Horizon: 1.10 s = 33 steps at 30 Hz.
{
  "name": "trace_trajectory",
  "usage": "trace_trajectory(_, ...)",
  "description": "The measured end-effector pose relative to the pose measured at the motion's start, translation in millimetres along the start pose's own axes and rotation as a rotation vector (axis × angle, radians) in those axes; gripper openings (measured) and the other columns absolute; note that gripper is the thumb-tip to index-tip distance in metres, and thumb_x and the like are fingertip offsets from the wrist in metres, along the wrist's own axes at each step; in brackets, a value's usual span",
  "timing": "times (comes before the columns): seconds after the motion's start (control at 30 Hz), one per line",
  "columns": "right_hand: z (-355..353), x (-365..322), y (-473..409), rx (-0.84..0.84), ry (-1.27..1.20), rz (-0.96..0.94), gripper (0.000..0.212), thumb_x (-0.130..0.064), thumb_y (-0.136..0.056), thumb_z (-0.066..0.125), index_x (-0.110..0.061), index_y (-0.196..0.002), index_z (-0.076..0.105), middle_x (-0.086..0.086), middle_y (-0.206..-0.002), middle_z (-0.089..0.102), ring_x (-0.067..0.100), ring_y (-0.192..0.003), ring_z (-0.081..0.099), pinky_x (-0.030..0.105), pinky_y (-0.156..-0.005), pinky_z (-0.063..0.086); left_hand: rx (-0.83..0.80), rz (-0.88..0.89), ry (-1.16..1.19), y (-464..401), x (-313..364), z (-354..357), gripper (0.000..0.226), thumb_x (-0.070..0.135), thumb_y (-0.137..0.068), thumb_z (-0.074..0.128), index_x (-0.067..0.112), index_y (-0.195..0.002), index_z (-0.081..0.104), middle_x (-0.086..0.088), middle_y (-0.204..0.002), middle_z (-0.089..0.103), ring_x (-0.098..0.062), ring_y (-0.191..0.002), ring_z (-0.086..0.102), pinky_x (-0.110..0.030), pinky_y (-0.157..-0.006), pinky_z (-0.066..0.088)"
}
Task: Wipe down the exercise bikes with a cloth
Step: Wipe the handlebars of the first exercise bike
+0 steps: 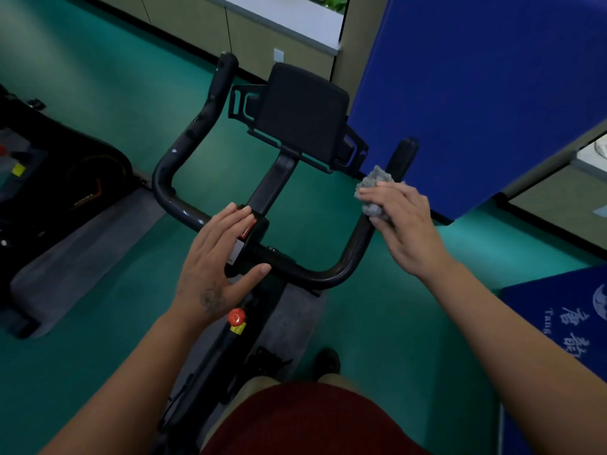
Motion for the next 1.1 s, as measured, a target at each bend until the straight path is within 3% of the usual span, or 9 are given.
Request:
trace_trajectory(0.27, 10.9, -22.7, 22.9, 0.021, -0.13, 0.131, 0.038, -0.015, -0.103, 0.065, -0.026, -0.139, 0.063, -0.02, -0.144, 0.058, 0.014, -0.141, 0.043, 0.045, -0.109, 0.036, -0.008, 0.022, 0.001, 1.0, -3.6, 0.5, 0.077, 0.05, -0.097, 0.07, 0.008, -0.157, 0.049, 0.0, -0.167, 0.044, -0.021, -0.161, 0.029, -0.052, -0.129, 0.03)
trace_trajectory(0.57, 32.2, -78.5, 62.3, 0.005, -0.129, 0.114, 0.033, -0.022, -0.102, 0.064, -0.026, -0.134, 0.066, -0.019, -0.138, 0.063, 0.014, -0.14, 0.048, 0.051, -0.109, 0.033, -0.01, 0.044, 0.03, 2.7, -5.0, -1.5, 0.077, 0.046, -0.096, 0.073, 0.006, -0.157, 0.048, -0.002, -0.166, 0.044, -0.021, -0.161, 0.029, -0.05, -0.13, 0.028)
trace_trajectory(0.73, 43.1, -104.8, 71.4, 0.044, -0.057, 0.07, 0.034, -0.016, -0.101, 0.067, -0.02, -0.135, 0.068, -0.011, -0.139, 0.066, 0.011, -0.143, 0.05, 0.052, -0.127, 0.02, -0.027, 0.064, 0.066, 3.8, -9.5, -3.8, 0.077, 0.045, -0.097, 0.073, 0.006, -0.158, 0.048, -0.002, -0.167, 0.043, -0.022, -0.162, 0.028, -0.051, -0.13, 0.029)
trace_trajectory(1.0, 63.2, -132.6, 65.8, 0.044, -0.04, 0.024, 0.04, -0.019, -0.106, 0.058, -0.009, -0.145, 0.061, 0.003, -0.143, 0.064, 0.023, -0.134, 0.059, 0.037, -0.123, 0.034, -0.059, 0.106, 0.089, 4.2, -15.4, -5.2, 0.08, 0.033, -0.092, 0.078, 0.004, -0.159, 0.045, -0.005, -0.169, 0.04, -0.025, -0.163, 0.026, -0.053, -0.13, 0.027)
trace_trajectory(1.1, 68.9, -142.4, 58.9, 0.051, -0.021, 0.007, 0.041, -0.017, -0.107, 0.059, -0.006, -0.146, 0.059, 0.005, -0.143, 0.064, 0.025, -0.131, 0.061, 0.038, -0.117, 0.043, -0.081, 0.112, 0.102, 4.2, -17.2, -6.7, 0.085, 0.024, -0.086, 0.08, 0.004, -0.16, 0.043, -0.005, -0.17, 0.039, -0.025, -0.163, 0.025, -0.054, -0.13, 0.026)
Point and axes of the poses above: each hand's wrist, its own y-axis away from the middle knuckle, its own z-axis out of the palm, x = y × z, the point moved 3 cm from there along -y, towards the middle knuckle
